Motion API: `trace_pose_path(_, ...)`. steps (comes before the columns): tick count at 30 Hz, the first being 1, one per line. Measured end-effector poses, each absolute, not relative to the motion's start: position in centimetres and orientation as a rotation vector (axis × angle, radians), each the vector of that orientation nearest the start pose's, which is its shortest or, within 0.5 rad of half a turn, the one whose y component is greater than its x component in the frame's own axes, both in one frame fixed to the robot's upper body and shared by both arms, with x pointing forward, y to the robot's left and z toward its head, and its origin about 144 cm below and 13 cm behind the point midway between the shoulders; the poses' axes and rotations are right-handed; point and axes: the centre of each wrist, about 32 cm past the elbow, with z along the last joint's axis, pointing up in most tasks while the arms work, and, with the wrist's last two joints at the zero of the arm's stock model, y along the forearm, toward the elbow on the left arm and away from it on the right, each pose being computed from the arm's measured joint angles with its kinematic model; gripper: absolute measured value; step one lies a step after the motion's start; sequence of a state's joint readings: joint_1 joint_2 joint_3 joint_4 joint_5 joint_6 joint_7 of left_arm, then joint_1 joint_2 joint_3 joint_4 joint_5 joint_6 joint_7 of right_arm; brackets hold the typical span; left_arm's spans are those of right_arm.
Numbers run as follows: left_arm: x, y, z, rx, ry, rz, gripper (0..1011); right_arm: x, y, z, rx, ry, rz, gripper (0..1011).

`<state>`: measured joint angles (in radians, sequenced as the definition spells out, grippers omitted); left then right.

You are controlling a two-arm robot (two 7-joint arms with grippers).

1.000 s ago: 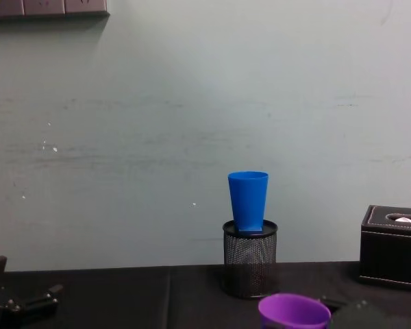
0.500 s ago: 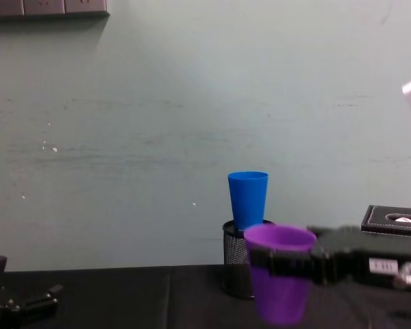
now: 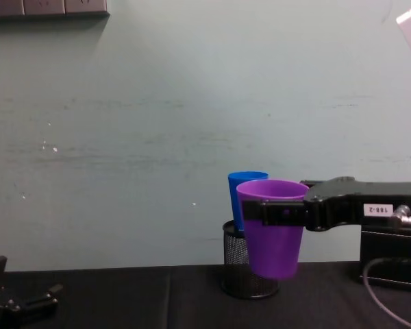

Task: Pick up one cup with a gripper and tap it against the other cup.

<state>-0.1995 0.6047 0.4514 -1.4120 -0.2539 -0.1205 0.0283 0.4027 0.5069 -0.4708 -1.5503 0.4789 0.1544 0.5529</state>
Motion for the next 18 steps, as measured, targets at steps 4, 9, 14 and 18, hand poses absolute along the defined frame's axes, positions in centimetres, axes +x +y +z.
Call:
trace_pose_path(4, 48.9, 31.0, 114.0, 0.304, -0.285, 1.248, 1012, 53.4, -24.5, 124.6, -0.131, -0.073, -0.635, 726)
trace_pose_path(9, 48.9, 31.0, 114.0, 0.305, -0.285, 1.248, 1011, 53.5, -24.5, 125.1, -0.147, -0.071, -0.632, 726)
trace_pose_path(14, 48.9, 31.0, 114.0, 0.305, -0.285, 1.248, 1011, 53.4, -24.4, 126.0, -0.153, -0.074, -0.628, 726)
trace_pose_path(18, 48.9, 31.0, 114.0, 0.304, -0.285, 1.248, 1011, 53.4, -24.4, 126.4, -0.155, -0.074, -0.627, 726)
